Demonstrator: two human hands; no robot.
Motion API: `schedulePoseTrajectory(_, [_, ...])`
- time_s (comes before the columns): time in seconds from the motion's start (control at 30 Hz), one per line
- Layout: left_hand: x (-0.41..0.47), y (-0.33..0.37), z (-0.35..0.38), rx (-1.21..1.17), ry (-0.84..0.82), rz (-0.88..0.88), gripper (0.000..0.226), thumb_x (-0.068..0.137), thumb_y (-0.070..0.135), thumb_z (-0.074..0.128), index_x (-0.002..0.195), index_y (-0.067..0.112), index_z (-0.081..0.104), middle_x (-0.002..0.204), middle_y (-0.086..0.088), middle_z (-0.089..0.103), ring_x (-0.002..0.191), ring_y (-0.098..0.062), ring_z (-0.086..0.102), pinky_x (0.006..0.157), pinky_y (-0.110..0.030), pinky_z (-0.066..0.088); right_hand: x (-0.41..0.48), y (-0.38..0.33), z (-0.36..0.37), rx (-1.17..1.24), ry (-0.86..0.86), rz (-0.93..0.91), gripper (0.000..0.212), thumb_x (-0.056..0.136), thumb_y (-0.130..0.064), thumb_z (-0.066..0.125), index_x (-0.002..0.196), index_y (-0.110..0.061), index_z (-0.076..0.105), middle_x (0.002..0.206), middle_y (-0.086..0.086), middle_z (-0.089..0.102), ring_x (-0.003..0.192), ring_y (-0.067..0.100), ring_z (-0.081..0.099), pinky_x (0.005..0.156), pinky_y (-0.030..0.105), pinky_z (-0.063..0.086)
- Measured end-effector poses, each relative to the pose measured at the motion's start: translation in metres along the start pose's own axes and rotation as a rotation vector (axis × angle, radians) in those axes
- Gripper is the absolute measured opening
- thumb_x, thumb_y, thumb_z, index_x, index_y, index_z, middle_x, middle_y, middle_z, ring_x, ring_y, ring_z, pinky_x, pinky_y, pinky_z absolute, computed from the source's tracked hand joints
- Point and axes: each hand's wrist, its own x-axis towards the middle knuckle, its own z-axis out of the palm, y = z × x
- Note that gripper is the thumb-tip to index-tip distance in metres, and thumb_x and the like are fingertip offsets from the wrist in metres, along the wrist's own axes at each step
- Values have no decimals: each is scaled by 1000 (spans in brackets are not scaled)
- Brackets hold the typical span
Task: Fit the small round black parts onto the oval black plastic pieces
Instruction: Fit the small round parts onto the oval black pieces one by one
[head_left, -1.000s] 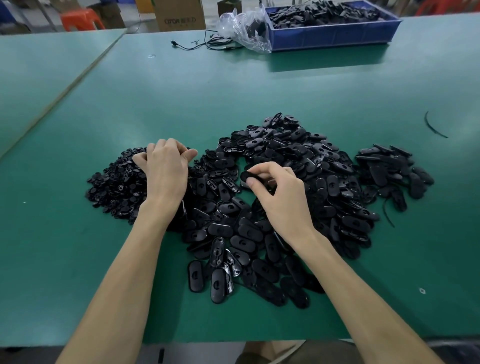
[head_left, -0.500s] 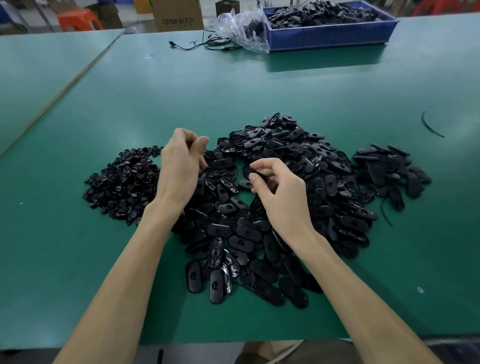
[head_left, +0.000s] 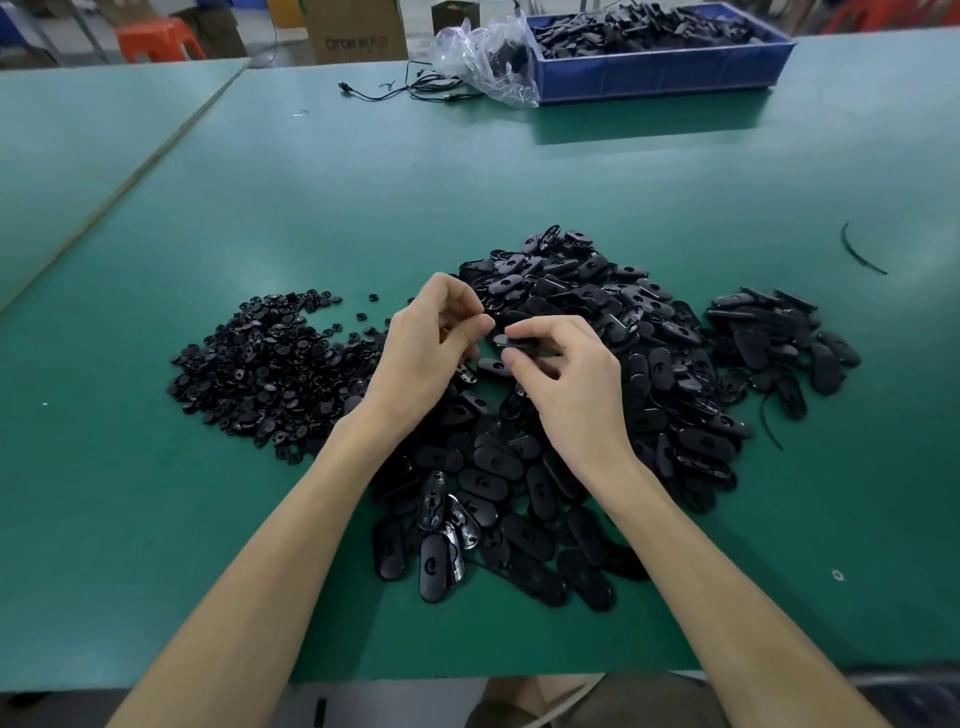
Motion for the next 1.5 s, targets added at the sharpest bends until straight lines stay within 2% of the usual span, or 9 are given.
schedulePoseTrajectory(0.3, [0,0,-2,-42,-15,12,3,95,15,73,95,17,76,75,8,72,67,-10,65,69,-28,56,0,1,0,34,3,24,28,93,-1,74,114,-20,70,117,-7,66,106,-1,65,89,15,53])
schedulePoseTrajectory(0.53, [1,-2,-3,-42,-46,37,15,94,7,73,100,20,78,82,10,74,74,-11,69,75,-29,58,0,3,0,51,3,40,32,93,1,73,116,-21,67,120,-3,66,106,-2,65,86,13,52])
schedulePoseTrajectory(0.7, [1,1,-4,-112,-47,20,6,94,14,75,95,20,79,79,10,74,68,-9,65,70,-25,55,1,3,0,48,7,40,32,93,0,73,116,-21,67,120,-2,65,104,-6,64,85,12,51])
schedulePoseTrajectory(0.83, [0,2,-3,-139,-62,20,7,93,11,76,96,17,79,80,9,75,71,-10,64,73,-31,57,1,4,1,55,5,44,32,93,0,73,116,-22,67,120,-2,66,104,-2,65,86,16,54])
schedulePoseTrajectory(0.93, [0,2,-3,-143,-71,28,12,93,8,76,100,16,79,87,8,77,77,-7,67,77,-27,57,0,3,1,58,6,44,34,93,1,73,114,-24,66,120,-2,65,104,-1,65,87,18,55])
schedulePoseTrajectory(1.1, [2,0,-3,-115,-77,35,17,93,4,75,105,14,80,94,5,78,83,-8,70,80,-36,58,0,2,1,67,-1,40,39,93,2,72,110,-31,62,120,0,66,104,-3,64,85,15,53])
schedulePoseTrajectory(1.27, [2,-2,-1,-97,-70,26,18,92,4,75,105,16,80,94,5,79,82,-13,69,79,-51,57,0,2,1,68,5,34,37,93,3,72,112,-27,63,120,1,66,104,1,65,86,17,54])
schedulePoseTrajectory(1.37, [2,-1,-1,-101,-66,23,18,91,7,77,103,19,79,92,6,78,80,-19,69,78,-50,57,0,3,1,70,5,29,38,93,3,72,113,-27,62,120,-1,65,104,0,64,86,16,54])
schedulePoseTrajectory(1.5, [1,0,-1,-113,-71,15,18,88,10,81,98,24,77,85,8,75,75,-10,65,76,-44,56,0,3,1,62,7,26,39,93,3,72,113,-29,61,120,0,65,104,2,65,88,20,55])
